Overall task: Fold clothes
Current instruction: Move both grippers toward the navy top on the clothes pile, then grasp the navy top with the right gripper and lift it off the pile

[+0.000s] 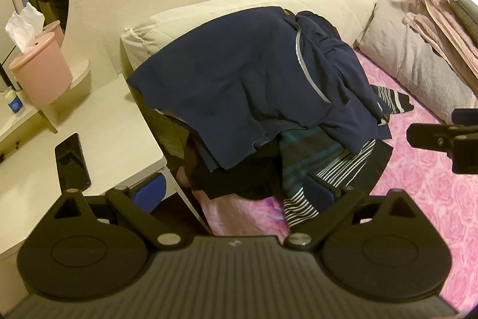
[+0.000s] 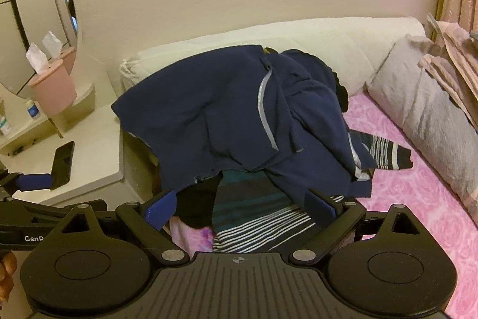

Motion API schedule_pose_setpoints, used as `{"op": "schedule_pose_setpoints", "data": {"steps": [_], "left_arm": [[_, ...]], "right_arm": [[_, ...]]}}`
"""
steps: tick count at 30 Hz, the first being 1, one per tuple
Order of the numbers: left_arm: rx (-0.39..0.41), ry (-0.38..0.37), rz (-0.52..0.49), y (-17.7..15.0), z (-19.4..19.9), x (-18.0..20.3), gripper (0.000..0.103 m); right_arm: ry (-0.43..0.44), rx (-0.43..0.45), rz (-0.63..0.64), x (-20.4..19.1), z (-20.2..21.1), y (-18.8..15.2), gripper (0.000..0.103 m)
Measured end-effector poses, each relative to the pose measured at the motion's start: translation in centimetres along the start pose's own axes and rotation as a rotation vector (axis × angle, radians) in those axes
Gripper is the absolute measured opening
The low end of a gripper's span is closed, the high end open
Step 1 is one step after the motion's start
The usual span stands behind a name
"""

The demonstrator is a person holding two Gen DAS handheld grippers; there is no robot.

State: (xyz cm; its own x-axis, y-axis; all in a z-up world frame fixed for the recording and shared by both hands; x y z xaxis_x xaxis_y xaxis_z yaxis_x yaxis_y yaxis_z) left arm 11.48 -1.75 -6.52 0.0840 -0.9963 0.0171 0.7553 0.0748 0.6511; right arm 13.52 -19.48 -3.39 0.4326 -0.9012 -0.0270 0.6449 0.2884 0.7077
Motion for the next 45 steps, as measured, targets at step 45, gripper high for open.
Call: {"op": "schedule_pose_setpoints", "data": {"steps": [45], "left_arm": [[0.098, 0.060, -0.617, 18.6, -24.0, -10.0, 0.091]], "right_arm": [[0.041, -0.046, 0.257, 5.8, -27.1, 15.2, 0.075]]}}
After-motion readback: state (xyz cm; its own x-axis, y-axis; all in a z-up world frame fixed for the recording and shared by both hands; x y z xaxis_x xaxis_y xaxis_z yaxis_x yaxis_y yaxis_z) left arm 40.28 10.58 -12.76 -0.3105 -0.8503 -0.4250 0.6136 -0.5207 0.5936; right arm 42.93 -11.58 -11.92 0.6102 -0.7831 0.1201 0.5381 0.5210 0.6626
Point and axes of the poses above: each gripper's, at about its wrist camera, not at the fingertips, and z roughly against the way its jaws point, x to its right, y to its top, the point moved 7 cm from there along -z, roughly the way its jaws point, and after that the axes turned 8 degrees about z, right-handed, at the moved point
